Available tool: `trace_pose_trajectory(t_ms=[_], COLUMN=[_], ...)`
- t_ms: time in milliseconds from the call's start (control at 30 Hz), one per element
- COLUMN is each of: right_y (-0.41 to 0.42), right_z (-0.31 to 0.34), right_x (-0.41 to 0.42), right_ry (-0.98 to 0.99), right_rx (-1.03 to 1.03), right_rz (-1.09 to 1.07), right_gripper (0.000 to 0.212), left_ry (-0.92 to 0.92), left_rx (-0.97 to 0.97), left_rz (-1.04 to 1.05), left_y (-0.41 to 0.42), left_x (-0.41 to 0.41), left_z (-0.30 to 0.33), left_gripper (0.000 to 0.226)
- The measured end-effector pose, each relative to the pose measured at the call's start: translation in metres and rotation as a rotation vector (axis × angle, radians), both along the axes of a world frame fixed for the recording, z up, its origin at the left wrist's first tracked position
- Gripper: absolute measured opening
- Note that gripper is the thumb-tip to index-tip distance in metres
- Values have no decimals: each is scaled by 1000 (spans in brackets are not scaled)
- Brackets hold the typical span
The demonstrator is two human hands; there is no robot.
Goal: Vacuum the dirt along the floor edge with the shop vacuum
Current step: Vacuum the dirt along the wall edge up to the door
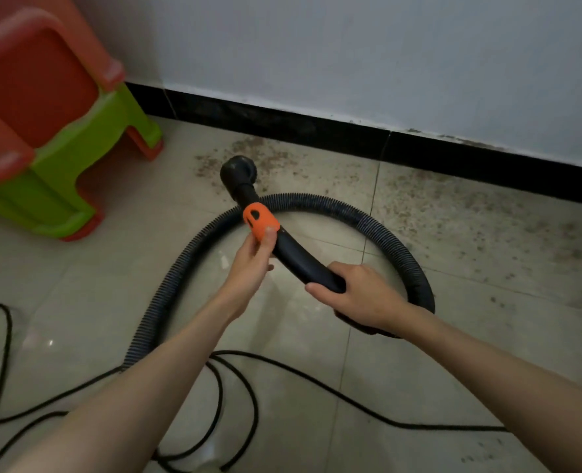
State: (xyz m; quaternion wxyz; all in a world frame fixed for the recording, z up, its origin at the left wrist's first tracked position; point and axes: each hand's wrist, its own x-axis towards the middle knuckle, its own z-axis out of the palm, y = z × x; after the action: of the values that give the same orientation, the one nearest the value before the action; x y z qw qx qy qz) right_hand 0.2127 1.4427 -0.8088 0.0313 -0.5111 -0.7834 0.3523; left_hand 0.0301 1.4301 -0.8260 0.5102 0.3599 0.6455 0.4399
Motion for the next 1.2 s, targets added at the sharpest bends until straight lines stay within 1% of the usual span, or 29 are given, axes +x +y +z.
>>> trace_pose_trajectory(t_ms=[100, 133, 167, 233, 267, 333, 467, 600, 667, 733, 867, 933, 1000, 1100, 1200], right_y=[4, 5, 5, 7, 10, 18, 37, 50, 53, 58, 69, 77, 85, 95, 102], right_z=[13, 16, 18, 22, 23, 24, 31, 42, 45, 47, 55, 60, 66, 72, 80], right_x=[4, 6, 7, 11, 12, 16, 26, 45, 55, 65, 79, 83, 85, 85, 86], right_ry=[136, 171, 198, 256, 294, 365, 532, 640, 672, 674, 698, 729, 763, 815, 849], right_rx=[-85, -105, -122, -167, -190, -211, -312, -398, -414, -405, -378, -367, -356, -344, -321], right_rz=[-83, -108, -132, -193, -230, -309, -483, -571, -591, -591, -604, -616, -628, -634, -609], right_gripper=[33, 32, 32, 32, 31, 29, 30, 43, 45, 47, 47, 47, 48, 47, 44], left_ry=[-7, 48, 162, 478, 619, 788, 965, 1053, 1112, 1173, 1232, 1239, 1207, 1056, 873], left_rx=[81, 91, 93, 91, 87, 85, 91, 52, 65, 67, 48, 97, 175, 239, 307], left_rz=[174, 202, 182, 50, -28, -150, -422, -720, -847, -938, -1058, -1107, -1169, -1290, -1313], left_y=[14, 21, 27, 41, 50, 66, 98, 127, 142, 155, 169, 172, 170, 154, 135], left_x=[2, 0, -3, -15, -18, -17, 15, 61, 79, 91, 107, 117, 133, 160, 176], left_z=[-11, -18, -28, -51, -61, -75, -83, -87, -89, -93, -105, -104, -99, -101, -107], left_gripper=[46, 46, 42, 34, 34, 40, 59, 80, 85, 85, 81, 82, 88, 95, 93])
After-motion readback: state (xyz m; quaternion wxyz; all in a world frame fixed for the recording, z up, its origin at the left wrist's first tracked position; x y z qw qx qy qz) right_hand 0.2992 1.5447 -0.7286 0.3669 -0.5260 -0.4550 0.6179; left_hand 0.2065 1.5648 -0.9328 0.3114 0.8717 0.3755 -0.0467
